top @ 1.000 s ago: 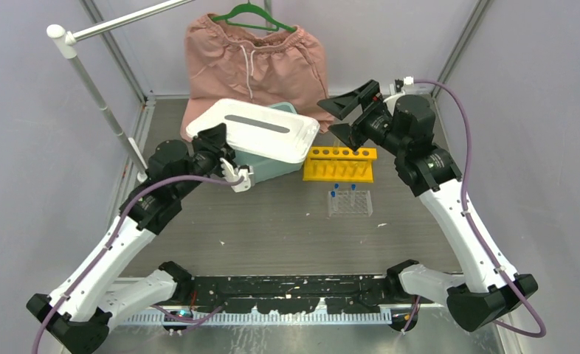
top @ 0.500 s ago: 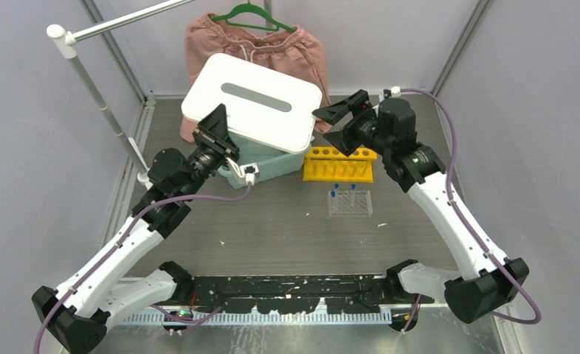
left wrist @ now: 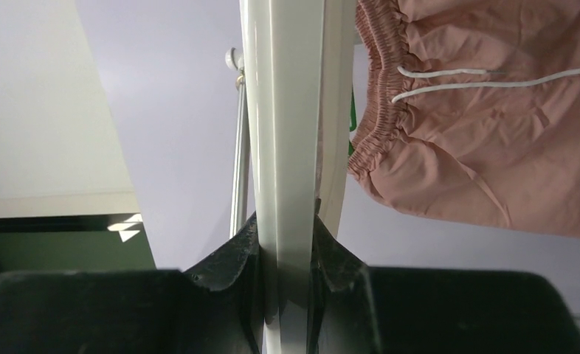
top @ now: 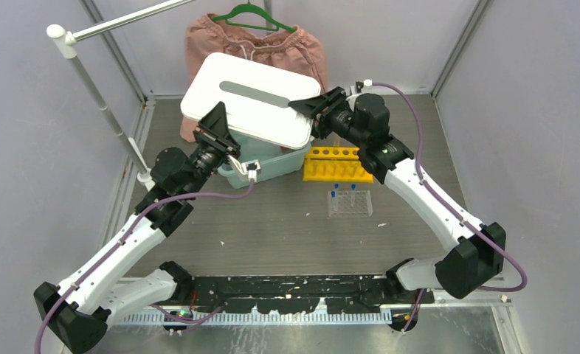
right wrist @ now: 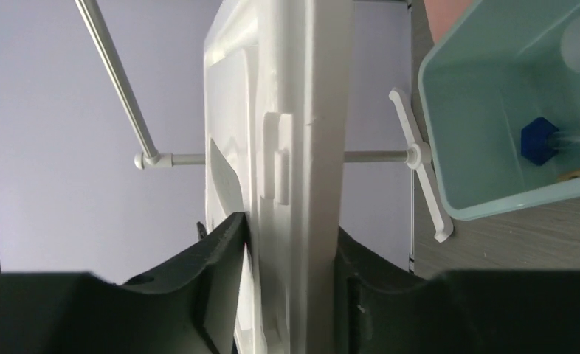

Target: Organize the chemistry lab equipment

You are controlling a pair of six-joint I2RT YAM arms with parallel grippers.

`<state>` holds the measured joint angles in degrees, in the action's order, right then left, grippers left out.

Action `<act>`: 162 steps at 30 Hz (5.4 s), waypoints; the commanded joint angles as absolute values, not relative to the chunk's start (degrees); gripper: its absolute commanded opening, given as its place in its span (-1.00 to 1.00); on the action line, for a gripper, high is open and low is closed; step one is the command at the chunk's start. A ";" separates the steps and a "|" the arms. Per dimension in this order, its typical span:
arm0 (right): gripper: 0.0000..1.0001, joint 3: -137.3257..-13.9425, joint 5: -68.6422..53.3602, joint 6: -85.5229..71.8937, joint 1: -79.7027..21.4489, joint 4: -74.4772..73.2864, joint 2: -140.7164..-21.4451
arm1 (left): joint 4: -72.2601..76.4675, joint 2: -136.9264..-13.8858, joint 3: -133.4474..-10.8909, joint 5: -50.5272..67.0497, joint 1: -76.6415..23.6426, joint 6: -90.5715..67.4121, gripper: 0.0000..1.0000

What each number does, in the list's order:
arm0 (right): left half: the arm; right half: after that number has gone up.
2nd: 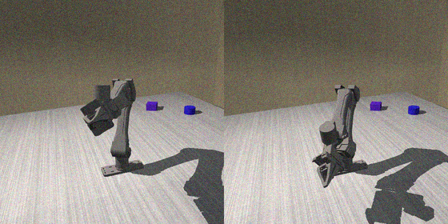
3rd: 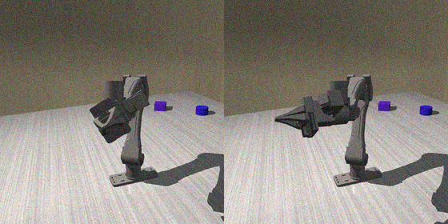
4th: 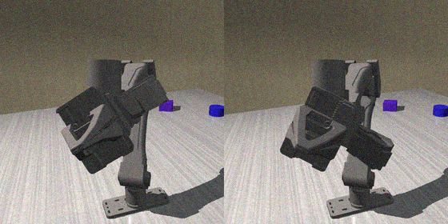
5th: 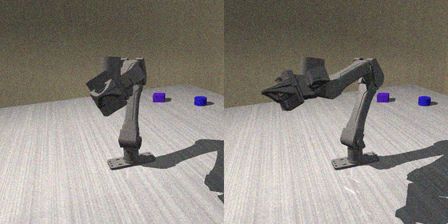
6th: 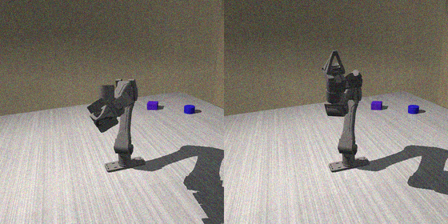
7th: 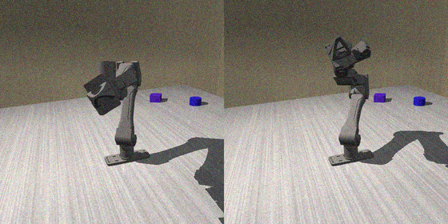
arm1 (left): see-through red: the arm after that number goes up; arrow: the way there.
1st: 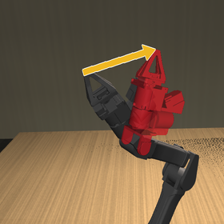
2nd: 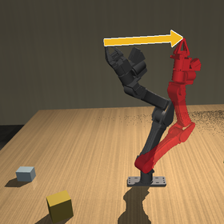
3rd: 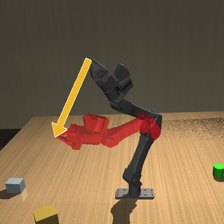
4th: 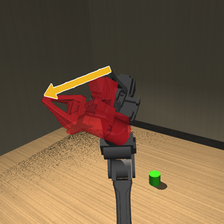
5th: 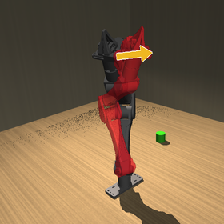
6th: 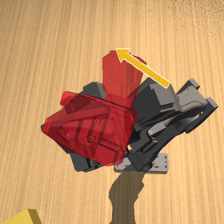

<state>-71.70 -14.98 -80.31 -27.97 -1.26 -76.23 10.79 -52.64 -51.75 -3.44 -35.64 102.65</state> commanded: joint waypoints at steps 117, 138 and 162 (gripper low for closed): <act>0.16 -114.04 2.21 -21.35 -27.83 -47.49 -115.21 | -49.93 -78.81 -74.64 10.75 3.52 21.61 0.40; 0.06 -123.51 0.79 -19.62 -26.07 -47.91 -122.30 | -50.89 -77.53 -73.71 20.32 -4.13 17.14 0.35; -0.13 -125.68 -0.32 -21.31 -25.40 -47.81 -127.96 | -45.17 -88.98 -86.74 13.64 -5.56 12.17 0.33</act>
